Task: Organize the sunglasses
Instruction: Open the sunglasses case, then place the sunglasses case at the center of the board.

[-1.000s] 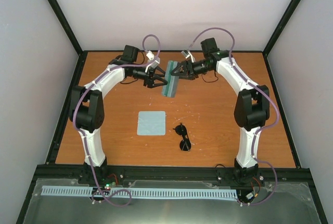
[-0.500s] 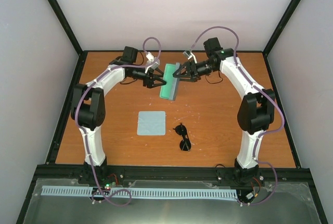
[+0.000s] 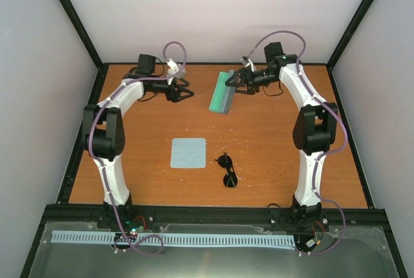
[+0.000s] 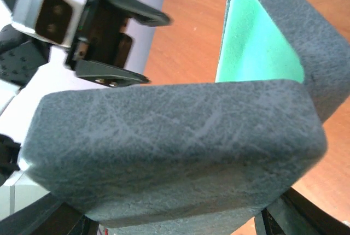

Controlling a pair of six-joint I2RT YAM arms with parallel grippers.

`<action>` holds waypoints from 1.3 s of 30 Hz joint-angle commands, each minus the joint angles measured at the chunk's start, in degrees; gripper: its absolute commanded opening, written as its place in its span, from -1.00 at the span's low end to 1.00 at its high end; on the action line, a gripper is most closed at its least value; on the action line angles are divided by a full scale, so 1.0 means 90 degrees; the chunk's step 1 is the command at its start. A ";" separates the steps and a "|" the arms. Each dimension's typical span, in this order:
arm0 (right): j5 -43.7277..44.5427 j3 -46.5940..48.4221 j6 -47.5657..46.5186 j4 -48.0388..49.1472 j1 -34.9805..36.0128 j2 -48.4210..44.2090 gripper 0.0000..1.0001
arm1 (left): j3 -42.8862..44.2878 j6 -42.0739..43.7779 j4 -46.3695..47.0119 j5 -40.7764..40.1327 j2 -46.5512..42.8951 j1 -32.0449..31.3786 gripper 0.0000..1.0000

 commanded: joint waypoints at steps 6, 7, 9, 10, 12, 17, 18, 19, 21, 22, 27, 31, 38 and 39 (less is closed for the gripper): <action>-0.0056 0.0897 0.0132 -0.0442 -0.0011 0.1637 -0.94 | -0.0174 0.0661 -0.0114 -0.0374 -0.0206 0.0462 0.26; 0.0112 0.0939 0.0136 -0.0494 0.0023 0.1746 -0.94 | -0.0142 0.0727 -0.0182 -0.0382 -0.0149 0.0465 0.25; 0.0410 0.0869 0.0313 -0.0382 0.0082 0.1874 -0.94 | -0.0066 0.0825 -0.0308 -0.0391 -0.0052 0.0468 0.23; 0.0490 0.0760 0.0497 -0.0169 0.0098 0.1865 -0.94 | -0.0047 0.0843 -0.0349 -0.0400 -0.0013 0.0462 0.22; 0.0494 0.0408 0.1024 0.0531 0.0128 0.1794 -0.94 | -0.0034 0.0864 -0.0383 -0.0385 0.0019 0.0462 0.22; 0.0503 0.0407 0.1078 0.0439 0.0159 0.2035 -0.94 | -0.0056 0.0855 -0.0463 -0.0289 0.0029 0.0463 0.21; 0.0511 0.0406 0.1033 0.0356 0.0162 0.2071 -0.94 | -0.0069 0.0854 -0.0464 -0.0277 0.0026 0.0469 0.21; 0.0538 0.0404 0.0994 0.0282 0.0162 0.2109 -0.94 | -0.0085 0.0848 -0.0472 -0.0267 0.0027 0.0465 0.21; 0.0670 0.0393 0.0957 0.0143 0.0155 0.2172 -0.89 | -0.0116 0.0854 -0.0468 -0.0248 0.0017 0.0462 0.21; 0.0686 0.0369 0.0948 0.0119 0.0161 0.2200 -0.85 | -0.0134 0.0853 -0.0460 -0.0239 0.0021 0.0463 0.21; 0.0816 0.0293 0.0922 0.0027 0.0198 0.2339 -0.69 | -0.0212 0.0818 -0.0432 -0.0191 0.0022 0.0462 0.22; 0.0906 0.0152 0.0942 0.0062 0.0206 0.2320 -0.61 | -0.0248 0.0783 -0.0419 -0.0149 0.0002 0.0461 0.22; 0.0976 0.0138 0.1089 0.0202 0.0201 0.2299 -0.26 | -0.0310 0.0758 -0.0380 -0.0114 -0.0007 0.0461 0.22; 0.0988 0.0147 0.1101 0.0223 0.0201 0.2300 -0.20 | -0.0328 0.0753 -0.0359 -0.0110 -0.0007 0.0461 0.22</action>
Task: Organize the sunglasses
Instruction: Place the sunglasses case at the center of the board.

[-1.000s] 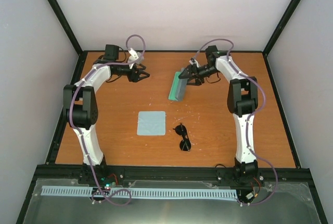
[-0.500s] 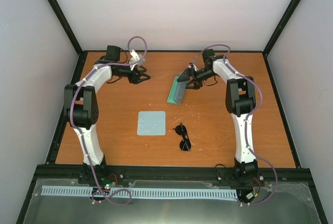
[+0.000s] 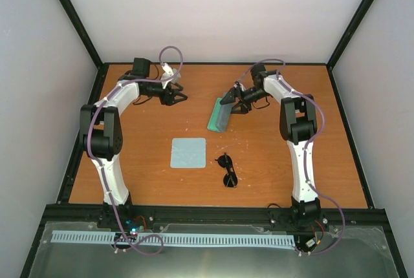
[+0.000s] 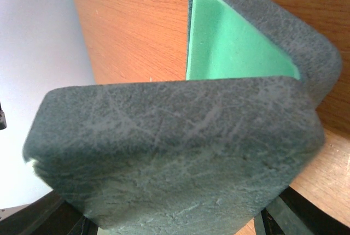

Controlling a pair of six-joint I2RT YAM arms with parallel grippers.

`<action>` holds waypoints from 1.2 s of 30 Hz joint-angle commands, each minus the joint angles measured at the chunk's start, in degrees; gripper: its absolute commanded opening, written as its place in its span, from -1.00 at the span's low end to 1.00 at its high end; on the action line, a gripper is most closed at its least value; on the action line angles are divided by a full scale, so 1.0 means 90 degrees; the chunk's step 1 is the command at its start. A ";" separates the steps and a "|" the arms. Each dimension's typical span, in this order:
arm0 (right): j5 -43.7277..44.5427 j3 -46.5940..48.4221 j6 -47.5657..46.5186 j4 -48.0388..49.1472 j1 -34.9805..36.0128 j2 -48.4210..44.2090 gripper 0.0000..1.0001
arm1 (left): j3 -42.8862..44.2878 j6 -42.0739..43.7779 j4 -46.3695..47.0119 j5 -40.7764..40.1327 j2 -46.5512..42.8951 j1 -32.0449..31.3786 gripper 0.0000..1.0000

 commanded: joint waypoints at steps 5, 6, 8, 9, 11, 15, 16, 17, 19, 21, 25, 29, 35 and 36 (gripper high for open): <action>0.0451 -0.0087 0.0142 0.0100 0.0072 0.0152 -0.02 | -0.0186 0.0027 0.0257 0.0192 0.0098 -0.0002 0.24; 0.0464 -0.0104 0.0160 0.0125 0.0072 0.0142 0.00 | -0.0196 0.0027 0.0276 0.0192 0.0119 -0.0011 0.24; 0.0479 -0.0108 0.0196 0.0157 0.0072 0.0125 0.06 | -0.0184 0.0023 0.0281 0.0186 0.0142 -0.0022 0.24; 0.0479 -0.0109 0.0205 0.0172 0.0072 0.0119 0.11 | -0.0184 0.0026 0.0278 0.0174 0.0144 -0.0022 0.24; 0.0487 -0.0121 0.0215 0.0202 0.0074 0.0095 0.26 | -0.0188 0.0026 0.0257 0.0158 0.0155 -0.0022 0.24; 0.0485 -0.0167 0.0222 0.0252 0.0080 0.0037 0.44 | -0.0217 0.0045 0.0224 0.0136 0.0151 -0.0022 0.24; 0.0489 -0.0190 0.0236 0.0277 0.0074 0.0015 0.45 | -0.0221 0.0036 0.0222 0.0134 0.0162 -0.0022 0.24; 0.0492 -0.0214 0.0252 0.0314 0.0073 -0.0010 0.46 | -0.0223 0.0036 0.0222 0.0133 0.0161 -0.0022 0.24; 0.0492 -0.0256 0.0287 0.0371 0.0075 -0.0075 0.62 | -0.0223 0.0022 0.0232 0.0134 0.0172 -0.0022 0.24; 0.0517 -0.0299 0.0293 0.0387 0.0073 -0.0119 0.72 | -0.0223 0.0017 0.0237 0.0136 0.0175 -0.0022 0.24; 0.0731 -0.0411 0.0299 0.0366 0.0072 -0.0330 0.74 | -0.0238 0.0017 0.0272 0.0134 0.0186 -0.0032 0.24; 0.1031 -0.0634 0.0420 0.0428 0.0072 -0.0801 0.75 | -0.0245 -0.0008 0.0420 0.0156 0.0291 -0.0058 0.20; 0.1244 -0.0710 0.0564 0.0444 0.0072 -0.1120 0.74 | -0.0145 0.0031 0.0484 0.0192 0.0417 -0.0081 0.17; 0.1410 -0.0666 0.0489 0.0211 0.0072 -0.1133 0.74 | -0.0136 0.0043 0.0481 0.0193 0.0419 -0.0081 0.17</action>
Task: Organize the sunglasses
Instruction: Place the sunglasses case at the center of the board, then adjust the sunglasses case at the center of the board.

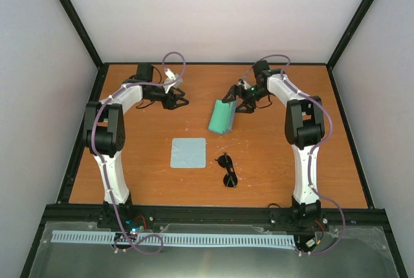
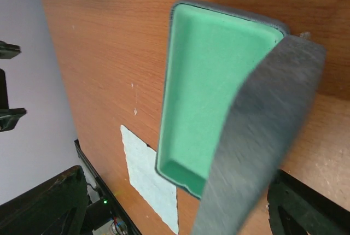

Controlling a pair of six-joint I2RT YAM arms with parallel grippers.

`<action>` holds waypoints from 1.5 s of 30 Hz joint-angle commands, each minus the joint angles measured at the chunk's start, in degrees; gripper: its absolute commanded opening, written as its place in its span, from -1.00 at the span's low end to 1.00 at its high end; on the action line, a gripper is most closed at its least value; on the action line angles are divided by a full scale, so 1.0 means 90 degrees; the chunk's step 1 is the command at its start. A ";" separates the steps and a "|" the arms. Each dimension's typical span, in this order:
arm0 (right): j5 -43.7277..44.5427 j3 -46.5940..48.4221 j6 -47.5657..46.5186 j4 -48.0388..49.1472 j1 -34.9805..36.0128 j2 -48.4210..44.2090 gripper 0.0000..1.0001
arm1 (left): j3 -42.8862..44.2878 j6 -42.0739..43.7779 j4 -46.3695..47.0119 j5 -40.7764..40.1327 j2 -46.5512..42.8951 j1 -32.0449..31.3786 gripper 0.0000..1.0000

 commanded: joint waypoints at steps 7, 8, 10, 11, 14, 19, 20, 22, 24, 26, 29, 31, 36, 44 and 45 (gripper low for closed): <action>0.1039 -0.0051 -0.0160 -0.0650 -0.0044 -0.0815 0.70 | 0.0019 0.0082 0.0172 0.0204 0.0109 -0.0030 0.17; 0.1105 -0.0053 -0.0150 -0.0692 -0.0042 -0.0890 0.70 | 0.0005 0.0082 0.0180 0.0208 0.0115 -0.0027 0.17; 0.1264 -0.0054 -0.0124 -0.0773 -0.0045 -0.1034 0.69 | -0.0002 0.0078 0.0176 0.0210 0.0133 -0.0025 0.17; 0.1336 -0.0063 -0.0110 -0.0792 -0.0041 -0.1100 0.69 | 0.0003 0.0073 0.0182 0.0204 0.0128 -0.0025 0.17; 0.1331 -0.0005 -0.0045 -0.0773 -0.0052 -0.1272 0.65 | 0.0006 0.0080 0.0191 0.0190 0.0145 -0.0025 0.17; 0.0356 0.0032 0.0514 0.0336 -0.0029 -0.1434 0.06 | 0.0012 0.0085 0.0186 0.0226 0.0162 -0.0025 0.17; 0.0143 0.0065 0.0717 0.0564 -0.0008 -0.1383 -0.12 | 0.0010 0.0074 0.0199 0.0236 0.0164 -0.0025 0.17; -0.0061 0.0323 0.0725 0.0579 0.0040 -0.1145 -0.42 | 0.0010 0.0064 0.0210 0.0238 0.0165 -0.0026 0.17; -0.0096 0.0733 0.0521 0.0226 0.0326 -0.0819 -0.51 | -0.0009 0.0056 0.0224 0.0222 0.0162 -0.0025 0.17; 0.0049 0.1042 0.0339 -0.0220 0.0466 -0.0609 -0.53 | -0.0080 0.0016 0.0320 0.0197 0.0181 -0.0025 0.16; 0.0523 0.0693 0.0498 -0.0285 0.0458 -0.0833 -0.64 | -0.0204 -0.0011 0.0548 0.0155 0.0307 -0.0074 0.12; 0.0424 0.0160 0.0737 0.0077 0.0394 -0.1221 -0.70 | -0.0090 -0.0050 0.0549 -0.0033 0.0480 -0.0188 0.01; 0.0007 -0.0163 0.0790 0.0130 0.0558 -0.1563 -0.75 | 0.0383 0.0015 0.0335 -0.0145 0.0749 -0.0340 -0.06; 0.0484 -0.0498 0.0842 0.0150 0.0699 -0.1906 -0.34 | 0.0594 -0.0047 0.0142 -0.0285 0.0761 -0.0496 -0.04; 0.0446 -0.0546 0.0842 0.0199 0.0684 -0.1914 -0.38 | 0.0606 -0.0045 0.0131 -0.0299 0.0769 -0.0523 -0.04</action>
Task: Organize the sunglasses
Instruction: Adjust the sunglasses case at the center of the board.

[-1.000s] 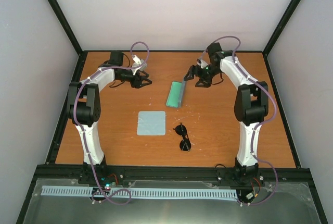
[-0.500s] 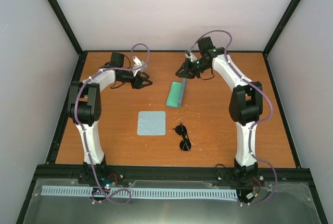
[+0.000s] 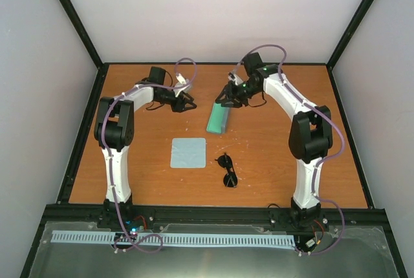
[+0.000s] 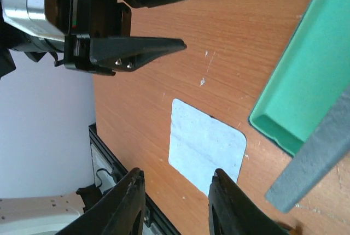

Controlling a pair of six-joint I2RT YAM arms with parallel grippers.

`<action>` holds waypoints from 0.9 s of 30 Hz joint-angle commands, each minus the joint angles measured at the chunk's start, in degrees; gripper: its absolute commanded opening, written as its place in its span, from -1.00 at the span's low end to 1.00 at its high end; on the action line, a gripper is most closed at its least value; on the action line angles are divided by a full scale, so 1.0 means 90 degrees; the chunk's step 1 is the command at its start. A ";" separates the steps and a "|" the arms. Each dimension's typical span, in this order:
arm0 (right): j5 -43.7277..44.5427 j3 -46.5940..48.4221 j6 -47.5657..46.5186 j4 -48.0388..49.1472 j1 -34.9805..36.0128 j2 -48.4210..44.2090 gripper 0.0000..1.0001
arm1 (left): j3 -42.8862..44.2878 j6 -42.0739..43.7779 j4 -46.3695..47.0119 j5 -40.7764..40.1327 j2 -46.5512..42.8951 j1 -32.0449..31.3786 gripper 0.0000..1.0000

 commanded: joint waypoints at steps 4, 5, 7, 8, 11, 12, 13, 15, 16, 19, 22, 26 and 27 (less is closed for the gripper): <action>-0.0298 -0.0238 0.0150 0.0408 -0.0069 -0.0193 -0.48 | 0.0337 -0.0179 -0.0096 -0.0133 -0.0101 -0.0162 -0.04; -0.0361 -0.0215 0.0182 0.0492 -0.0066 -0.0132 -0.49 | 0.0363 -0.0207 -0.0096 -0.0159 -0.0103 -0.0177 -0.04; -0.0394 -0.0140 0.0162 0.0517 -0.0065 0.0065 -0.49 | 0.0396 -0.0273 -0.0140 -0.0283 -0.0124 -0.0222 -0.04; -0.0385 -0.0080 0.0122 0.0476 -0.0065 0.0166 -0.49 | 0.0415 -0.0275 -0.0167 -0.0304 -0.0133 -0.0243 -0.03; -0.0375 0.0036 -0.0058 0.0306 -0.0065 0.0421 -0.51 | 0.0468 -0.0406 -0.0269 -0.0376 -0.0156 -0.0312 0.01; -0.0384 0.0065 -0.0105 0.0280 -0.0065 0.0466 -0.50 | 0.0478 -0.0476 -0.0287 -0.0410 -0.0157 -0.0332 0.03; -0.0358 0.0126 -0.0135 0.0224 -0.0065 0.0492 -0.47 | 0.0481 -0.0549 -0.0300 -0.0439 -0.0158 -0.0359 0.05; -0.0064 0.0215 -0.0152 0.0055 -0.0081 0.0459 -0.41 | 0.0481 -0.0697 -0.0321 -0.0554 -0.0146 -0.0403 0.08; 0.0156 0.0220 -0.0121 -0.0007 -0.0091 0.0390 -0.40 | 0.0490 -0.0777 -0.0329 -0.0660 -0.0136 -0.0441 0.09; 0.0981 -0.0155 0.0202 0.0172 -0.0163 -0.0194 -0.61 | 0.0581 -0.0866 -0.0346 -0.0931 -0.0088 -0.0502 0.04; 0.1236 -0.0670 0.0409 0.0383 -0.0186 -0.0797 -0.93 | 0.1070 -0.0899 -0.0816 -0.1104 0.0194 -0.0506 -0.11; 0.1551 -0.1083 0.0378 -0.0160 -0.0117 -0.0984 -0.95 | 0.2100 -0.0678 -0.1925 -0.1393 0.0805 -0.0582 -0.33; 0.1699 -0.1234 0.0410 -0.0179 -0.0116 -0.1006 -0.93 | 0.2302 -0.0584 -0.2217 -0.1545 0.0952 -0.0618 -0.38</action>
